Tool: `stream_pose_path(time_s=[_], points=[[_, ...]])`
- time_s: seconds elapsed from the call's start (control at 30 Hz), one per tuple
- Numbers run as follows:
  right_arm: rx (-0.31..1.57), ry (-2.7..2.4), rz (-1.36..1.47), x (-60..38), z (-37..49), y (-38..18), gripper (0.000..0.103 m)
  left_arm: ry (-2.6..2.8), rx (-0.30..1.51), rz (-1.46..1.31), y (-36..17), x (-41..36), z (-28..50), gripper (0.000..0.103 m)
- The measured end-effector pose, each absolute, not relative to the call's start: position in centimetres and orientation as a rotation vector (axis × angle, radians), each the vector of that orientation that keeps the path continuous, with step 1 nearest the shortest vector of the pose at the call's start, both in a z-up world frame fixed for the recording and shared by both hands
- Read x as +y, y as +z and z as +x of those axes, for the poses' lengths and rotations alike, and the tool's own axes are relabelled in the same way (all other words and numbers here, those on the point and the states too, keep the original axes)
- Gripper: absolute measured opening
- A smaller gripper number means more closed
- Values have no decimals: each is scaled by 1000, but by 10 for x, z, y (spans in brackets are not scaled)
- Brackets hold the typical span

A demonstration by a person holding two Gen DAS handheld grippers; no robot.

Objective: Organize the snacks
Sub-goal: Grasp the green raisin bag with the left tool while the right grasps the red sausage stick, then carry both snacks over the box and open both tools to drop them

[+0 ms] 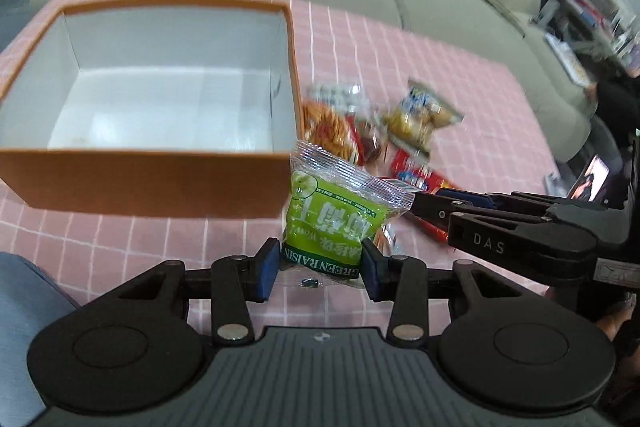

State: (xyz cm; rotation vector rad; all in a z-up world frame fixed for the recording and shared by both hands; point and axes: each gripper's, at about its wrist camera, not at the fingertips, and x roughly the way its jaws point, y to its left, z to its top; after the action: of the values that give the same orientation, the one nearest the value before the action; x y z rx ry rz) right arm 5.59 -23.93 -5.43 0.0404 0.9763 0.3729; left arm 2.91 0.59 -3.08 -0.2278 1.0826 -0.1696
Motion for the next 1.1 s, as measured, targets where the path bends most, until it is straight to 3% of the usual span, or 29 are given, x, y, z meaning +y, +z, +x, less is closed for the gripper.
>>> stream_pose_path(time_s=[0.63, 1.1], points=[[778, 612, -8, -133, 84, 43, 22, 2, 866, -190, 42, 101, 63, 47], [831, 681, -111, -41, 154, 11, 22, 90, 1028, -129, 6, 153, 122, 47]])
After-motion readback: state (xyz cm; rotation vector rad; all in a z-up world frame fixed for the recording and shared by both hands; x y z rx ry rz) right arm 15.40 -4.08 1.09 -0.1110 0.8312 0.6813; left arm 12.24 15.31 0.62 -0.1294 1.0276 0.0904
